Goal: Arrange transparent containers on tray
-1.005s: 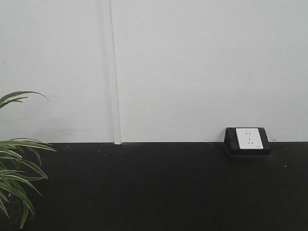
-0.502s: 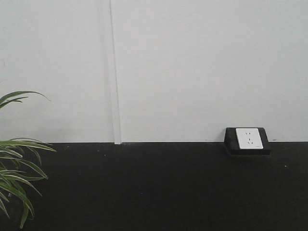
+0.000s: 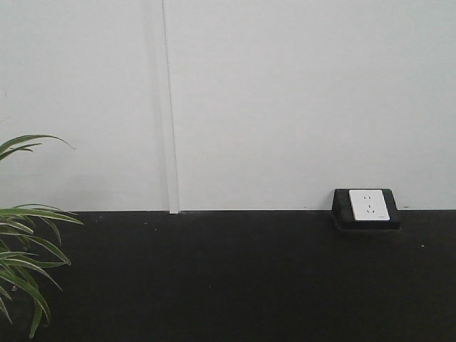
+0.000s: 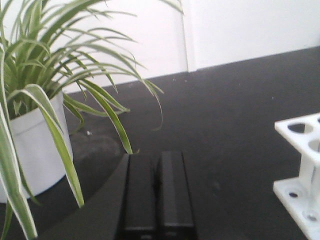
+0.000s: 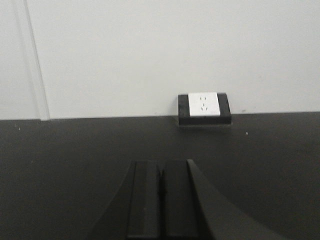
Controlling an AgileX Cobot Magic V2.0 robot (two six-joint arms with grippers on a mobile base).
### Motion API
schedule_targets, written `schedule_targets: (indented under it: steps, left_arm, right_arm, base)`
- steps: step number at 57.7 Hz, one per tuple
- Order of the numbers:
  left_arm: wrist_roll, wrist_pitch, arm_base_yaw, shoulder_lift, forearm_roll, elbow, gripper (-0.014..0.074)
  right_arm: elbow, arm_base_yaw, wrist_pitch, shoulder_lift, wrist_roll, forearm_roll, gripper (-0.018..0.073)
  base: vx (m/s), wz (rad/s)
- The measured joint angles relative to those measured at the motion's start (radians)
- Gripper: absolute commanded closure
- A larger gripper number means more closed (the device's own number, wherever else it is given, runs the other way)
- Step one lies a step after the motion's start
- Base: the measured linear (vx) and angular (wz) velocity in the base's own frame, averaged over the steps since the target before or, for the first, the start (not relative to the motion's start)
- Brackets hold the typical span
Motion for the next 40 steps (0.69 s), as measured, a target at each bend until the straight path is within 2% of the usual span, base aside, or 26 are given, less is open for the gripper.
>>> schedule_targets:
  steps: [5,11,17,19,25,30,40]
  left_arm:
    - [0.000,-0.058,0.000,0.000,0.000,0.000,0.0594]
    - [-0.010,-0.187,0.000,0.000,-0.002,0.003,0.0594]
    - [-0.033,-0.365,0.000,0.000,-0.013,0.003,0.0594]
    - [-0.034,-0.387,0.000,0.000,-0.014,0.001,0.0594]
    - [-0.035,-0.356,0.000,0.000,-0.016,-0.066,0.0594]
    - [-0.034,-0.314,0.000,0.039,-0.017,-0.202,0.0594]
    - [-0.003,-0.303,0.000,0.307,-0.016,-0.496,0.0594]
  right_arm:
    - [0.000,0.000,-0.025,0.000,0.000,0.000,0.0571]
    - [0.000,0.000,-0.071,0.000,0.000,0.003,0.0571]
    - [0.000,0.000,-0.137,0.000,0.000,0.015,0.0571]
    - [-0.001,0.000,-0.153,0.000,0.000,0.021,0.0571]
    - [-0.068,0.000,-0.138,0.000,0.000,0.030,0.0571]
    - [-0.196,0.000,-0.126,0.026,-0.009,0.030,0.0571]
    - [-0.502,0.000,-0.160,0.256,-0.034,0.030,0.0571]
  base:
    - [0.00,0.00]
    - [0.00,0.00]
    - [0.00,0.00]
    - [0.00,0.00]
    - [0.00,0.00]
    - [0.00,0.00]
    - [0.00,0.00]
